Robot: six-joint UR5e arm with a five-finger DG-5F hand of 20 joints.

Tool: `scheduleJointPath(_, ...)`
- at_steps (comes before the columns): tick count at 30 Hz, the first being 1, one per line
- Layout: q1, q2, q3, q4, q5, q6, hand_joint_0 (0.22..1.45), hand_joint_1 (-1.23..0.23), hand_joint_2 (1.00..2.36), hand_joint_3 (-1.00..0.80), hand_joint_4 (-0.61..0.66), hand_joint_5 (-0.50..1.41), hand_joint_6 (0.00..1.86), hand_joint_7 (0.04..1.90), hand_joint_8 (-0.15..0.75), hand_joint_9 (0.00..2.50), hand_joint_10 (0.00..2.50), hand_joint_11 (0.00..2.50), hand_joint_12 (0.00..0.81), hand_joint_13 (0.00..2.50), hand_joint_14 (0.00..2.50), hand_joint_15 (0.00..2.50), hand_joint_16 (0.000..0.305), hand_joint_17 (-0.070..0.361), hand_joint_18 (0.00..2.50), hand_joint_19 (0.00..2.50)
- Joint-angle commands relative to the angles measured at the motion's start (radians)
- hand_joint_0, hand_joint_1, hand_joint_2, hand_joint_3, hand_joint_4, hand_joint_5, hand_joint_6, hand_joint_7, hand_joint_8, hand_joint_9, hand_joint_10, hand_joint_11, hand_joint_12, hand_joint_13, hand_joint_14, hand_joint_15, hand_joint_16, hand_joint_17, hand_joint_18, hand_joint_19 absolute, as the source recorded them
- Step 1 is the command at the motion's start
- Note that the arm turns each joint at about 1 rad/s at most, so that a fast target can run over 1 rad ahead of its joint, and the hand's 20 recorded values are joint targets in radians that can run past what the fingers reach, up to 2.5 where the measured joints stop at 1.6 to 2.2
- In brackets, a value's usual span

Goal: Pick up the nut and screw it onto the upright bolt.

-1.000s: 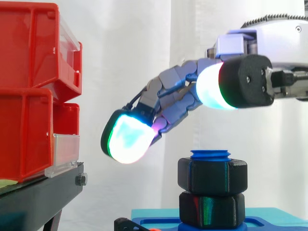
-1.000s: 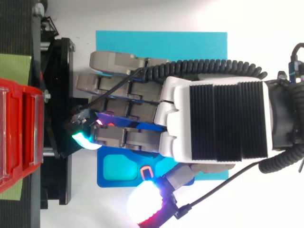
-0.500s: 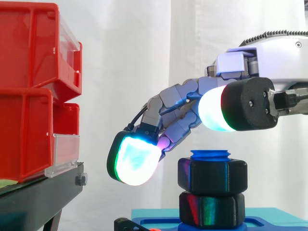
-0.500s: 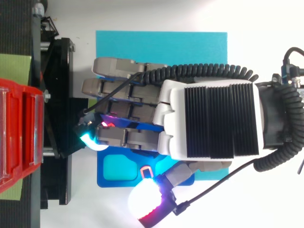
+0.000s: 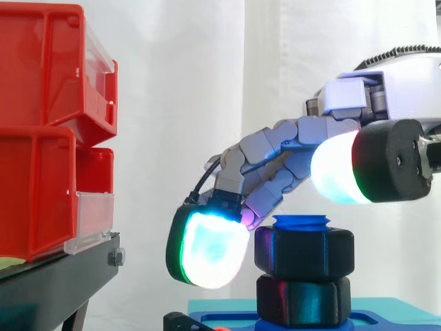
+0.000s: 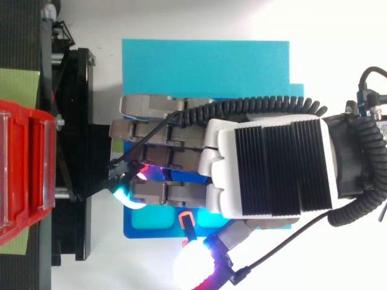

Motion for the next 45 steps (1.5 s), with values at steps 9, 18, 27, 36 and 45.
scheduleJointPath(9,-0.008,0.0,-0.001,-0.013,-0.004,0.0,0.5,-0.15,1.0,-0.5,0.26,-0.12,0.5,0.97,0.278,0.61,0.0,0.0,0.28,0.39,0.0,0.0,0.028,0.062,0.0,0.0)
scheduleJointPath(18,-0.02,0.0,-0.001,-0.01,-0.004,-0.002,0.5,-0.16,1.0,-0.5,0.25,-0.12,0.5,0.99,0.281,0.63,0.0,0.0,0.276,0.42,0.0,0.0,0.027,0.06,0.02,0.0)
scheduleJointPath(27,-0.037,0.001,0.001,-0.01,-0.004,-0.005,0.5,-0.16,1.0,-0.5,0.24,-0.11,0.5,1.02,0.281,0.64,0.0,0.0,0.274,0.42,0.0,0.0,0.026,0.059,0.03,0.0)
scheduleJointPath(36,-0.047,0.001,0.001,-0.01,-0.02,-0.015,0.5,-0.17,1.0,-0.5,0.24,-0.11,0.5,1.06,0.282,0.64,0.0,0.0,0.273,0.42,0.0,0.0,0.026,0.059,0.04,0.0)
scheduleJointPath(45,-0.052,0.001,0.001,-0.01,-0.024,-0.015,0.51,-0.17,1.0,-0.5,0.24,-0.1,0.5,1.09,0.284,0.65,0.0,0.0,0.268,0.44,0.0,0.0,0.025,0.057,0.06,0.0)
